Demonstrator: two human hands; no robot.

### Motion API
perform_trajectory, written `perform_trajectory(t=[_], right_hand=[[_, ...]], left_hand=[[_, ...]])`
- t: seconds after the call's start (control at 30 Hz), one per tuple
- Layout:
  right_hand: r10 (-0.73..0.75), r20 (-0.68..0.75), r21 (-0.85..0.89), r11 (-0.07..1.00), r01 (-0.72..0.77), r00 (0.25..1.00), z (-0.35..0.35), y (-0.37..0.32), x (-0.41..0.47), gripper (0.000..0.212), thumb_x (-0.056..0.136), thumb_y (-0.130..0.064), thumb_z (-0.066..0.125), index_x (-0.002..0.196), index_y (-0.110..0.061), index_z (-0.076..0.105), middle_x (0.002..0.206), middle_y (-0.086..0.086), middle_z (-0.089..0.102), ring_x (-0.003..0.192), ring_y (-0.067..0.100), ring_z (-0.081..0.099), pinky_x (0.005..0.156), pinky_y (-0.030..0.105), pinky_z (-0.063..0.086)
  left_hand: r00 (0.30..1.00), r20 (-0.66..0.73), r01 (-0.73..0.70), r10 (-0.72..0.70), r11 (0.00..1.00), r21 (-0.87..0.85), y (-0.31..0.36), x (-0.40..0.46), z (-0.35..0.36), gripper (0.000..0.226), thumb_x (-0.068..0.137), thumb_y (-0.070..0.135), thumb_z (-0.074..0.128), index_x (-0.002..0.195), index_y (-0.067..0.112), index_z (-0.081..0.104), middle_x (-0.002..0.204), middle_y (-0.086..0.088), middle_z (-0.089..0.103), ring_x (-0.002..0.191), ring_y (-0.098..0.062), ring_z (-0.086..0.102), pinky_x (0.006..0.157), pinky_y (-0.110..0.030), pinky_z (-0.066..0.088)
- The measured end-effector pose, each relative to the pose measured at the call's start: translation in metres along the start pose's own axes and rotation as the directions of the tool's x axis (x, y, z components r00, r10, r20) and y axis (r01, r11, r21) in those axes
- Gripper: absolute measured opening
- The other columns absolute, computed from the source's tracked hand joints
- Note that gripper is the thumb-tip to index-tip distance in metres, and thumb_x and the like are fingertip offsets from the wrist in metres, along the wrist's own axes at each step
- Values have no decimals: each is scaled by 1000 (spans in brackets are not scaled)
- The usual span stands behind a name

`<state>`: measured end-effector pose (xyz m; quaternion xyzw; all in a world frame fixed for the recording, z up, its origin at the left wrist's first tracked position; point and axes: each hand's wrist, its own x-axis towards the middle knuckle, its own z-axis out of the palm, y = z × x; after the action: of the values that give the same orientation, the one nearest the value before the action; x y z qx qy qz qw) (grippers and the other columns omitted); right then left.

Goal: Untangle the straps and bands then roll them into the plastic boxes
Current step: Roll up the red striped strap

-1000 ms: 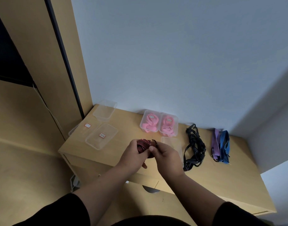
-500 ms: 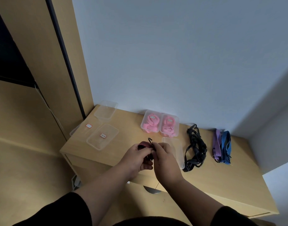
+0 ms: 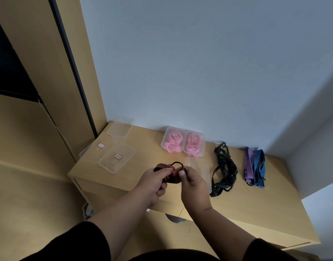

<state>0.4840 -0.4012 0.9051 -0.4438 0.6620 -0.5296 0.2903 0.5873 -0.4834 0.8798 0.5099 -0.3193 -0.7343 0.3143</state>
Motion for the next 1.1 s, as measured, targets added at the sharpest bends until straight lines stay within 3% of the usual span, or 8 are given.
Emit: perform_trajectory(t=[0.23, 0.37, 0.43, 0.5, 0.57, 0.73, 0.93, 1.1], right_hand=[[-23, -92, 23, 999, 25, 995, -11, -9, 11, 27, 104, -12, 50, 82, -22, 63, 78, 3, 69, 79, 18, 69, 75, 25, 54], [-4, -75, -40, 999, 1, 997, -15, -11, 9, 28, 104, -13, 50, 80, -23, 62, 76, 1, 68, 75, 12, 67, 62, 13, 47], [14, -43, -111, 994, -19, 999, -15, -8, 10, 28, 104, -16, 51, 79, -24, 61, 75, -2, 67, 72, 10, 65, 56, 12, 44], [15, -6, -212, 977, -16, 1000, -17, -3, 13, 27, 104, -20, 51, 80, -22, 61, 73, -3, 66, 69, 10, 63, 55, 16, 44], [-13, 65, -361, 932, 36, 998, -18, 2, 14, 25, 103, -23, 51, 82, -17, 62, 69, -3, 63, 68, 13, 59, 59, 27, 45], [-81, 238, -632, 744, 218, 968, -16, 6, 11, 27, 104, -30, 44, 79, -21, 51, 74, -1, 61, 71, 19, 56, 63, 34, 40], [-35, 346, -775, 553, 307, 938, -12, 0, 16, 17, 103, -26, 43, 113, -16, 53, 90, 6, 65, 78, 28, 63, 61, 36, 45], [16, 402, -820, 451, 352, 915, -14, -2, 17, 64, 102, -30, 49, 157, -14, 21, 113, 7, 68, 94, 29, 67, 67, 34, 45]], left_hand=[[998, 13, -67, 66, 992, 110, 5, 10, -31, 28, 91, 12, 68, 111, -3, 56, 73, -11, 53, 41, -11, 34, 36, -18, 22], [986, 130, -132, 102, 960, 246, 10, 5, -43, 27, 92, 8, 67, 114, -2, 57, 71, -12, 52, 42, -11, 35, 38, -19, 25], [971, 186, -224, 148, 833, 506, 11, -1, -39, 26, 88, 16, 73, 112, 12, 63, 77, -7, 61, 50, -11, 47, 41, -22, 35], [940, 281, -341, 195, 606, 719, 9, -3, -33, 28, 82, 26, 76, 108, 25, 65, 87, 5, 68, 69, -8, 62, 55, -25, 51], [914, 356, -406, 195, 468, 785, 6, -3, -28, 31, 77, 32, 78, 104, 29, 64, 92, 10, 68, 85, -6, 64, 74, -30, 56], [883, 395, -457, 252, 271, 847, 9, -6, -16, 31, 76, 37, 78, 98, 26, 59, 90, 10, 65, 85, -13, 62, 68, -28, 48], [898, 348, -429, 271, 358, 829, 7, -9, -14, 73, 81, 33, 75, 141, 25, 34, 111, -1, 66, 94, -17, 63, 77, -31, 50], [900, 330, -436, 285, 603, 668, 0, -7, -13, 66, 84, 23, 71, 138, 36, 36, 102, -1, 68, 89, -20, 69, 88, -41, 56]])
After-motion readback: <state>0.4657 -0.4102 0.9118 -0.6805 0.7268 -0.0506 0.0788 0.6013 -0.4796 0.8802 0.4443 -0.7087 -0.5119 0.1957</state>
